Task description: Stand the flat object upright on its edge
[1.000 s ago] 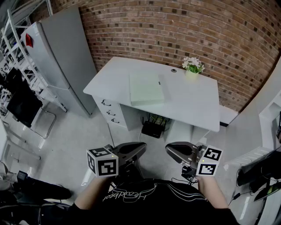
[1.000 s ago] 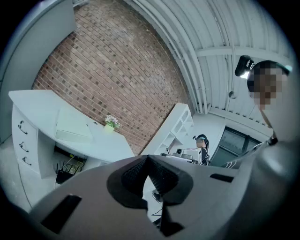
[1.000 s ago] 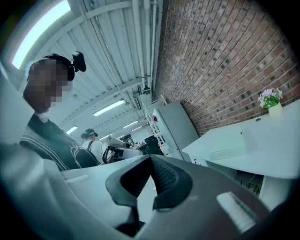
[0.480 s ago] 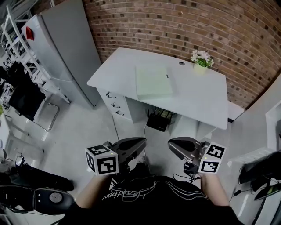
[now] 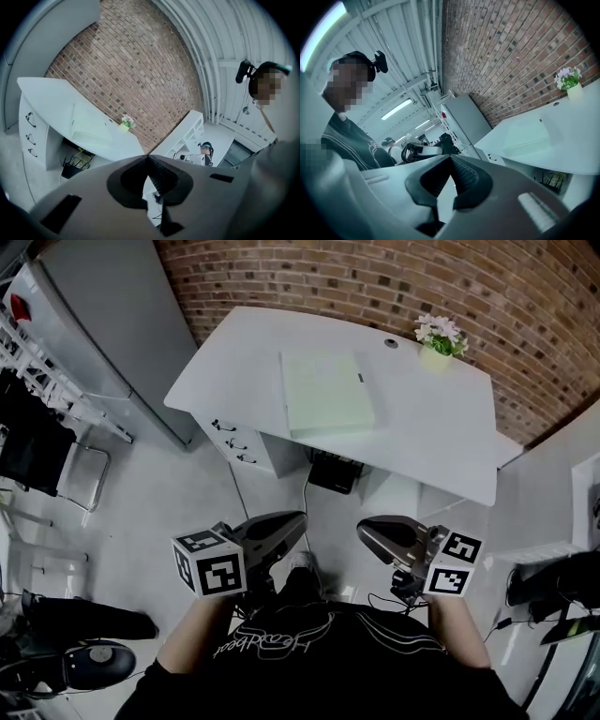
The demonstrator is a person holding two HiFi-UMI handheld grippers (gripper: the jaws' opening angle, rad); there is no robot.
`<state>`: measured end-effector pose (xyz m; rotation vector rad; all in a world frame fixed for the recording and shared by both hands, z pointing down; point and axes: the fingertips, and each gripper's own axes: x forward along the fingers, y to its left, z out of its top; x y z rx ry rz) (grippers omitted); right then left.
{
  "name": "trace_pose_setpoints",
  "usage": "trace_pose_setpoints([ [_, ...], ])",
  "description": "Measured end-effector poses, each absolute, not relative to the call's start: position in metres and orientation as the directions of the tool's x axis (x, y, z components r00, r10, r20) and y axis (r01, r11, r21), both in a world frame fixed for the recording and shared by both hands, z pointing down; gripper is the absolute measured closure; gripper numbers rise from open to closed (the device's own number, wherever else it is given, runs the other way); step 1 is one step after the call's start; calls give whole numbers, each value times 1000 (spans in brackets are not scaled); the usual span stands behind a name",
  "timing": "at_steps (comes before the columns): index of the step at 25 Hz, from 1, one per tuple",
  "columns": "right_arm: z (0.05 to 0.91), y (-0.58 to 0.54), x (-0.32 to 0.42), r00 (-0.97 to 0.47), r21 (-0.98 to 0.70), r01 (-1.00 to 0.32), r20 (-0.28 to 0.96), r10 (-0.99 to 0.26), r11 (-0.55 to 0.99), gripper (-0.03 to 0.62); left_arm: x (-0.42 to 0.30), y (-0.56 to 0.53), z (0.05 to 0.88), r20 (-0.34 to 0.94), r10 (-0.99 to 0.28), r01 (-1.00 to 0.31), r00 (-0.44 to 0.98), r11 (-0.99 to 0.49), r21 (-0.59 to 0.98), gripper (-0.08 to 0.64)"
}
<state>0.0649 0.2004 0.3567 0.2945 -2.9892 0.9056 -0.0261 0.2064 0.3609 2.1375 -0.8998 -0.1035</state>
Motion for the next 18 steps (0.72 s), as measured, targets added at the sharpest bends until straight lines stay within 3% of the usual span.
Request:
trace_pose_setpoints([
  [18, 372, 76, 8, -946, -590, -310, 112, -305, 745, 586, -99, 79, 376, 175, -559, -501, 810, -506, 702, 557],
])
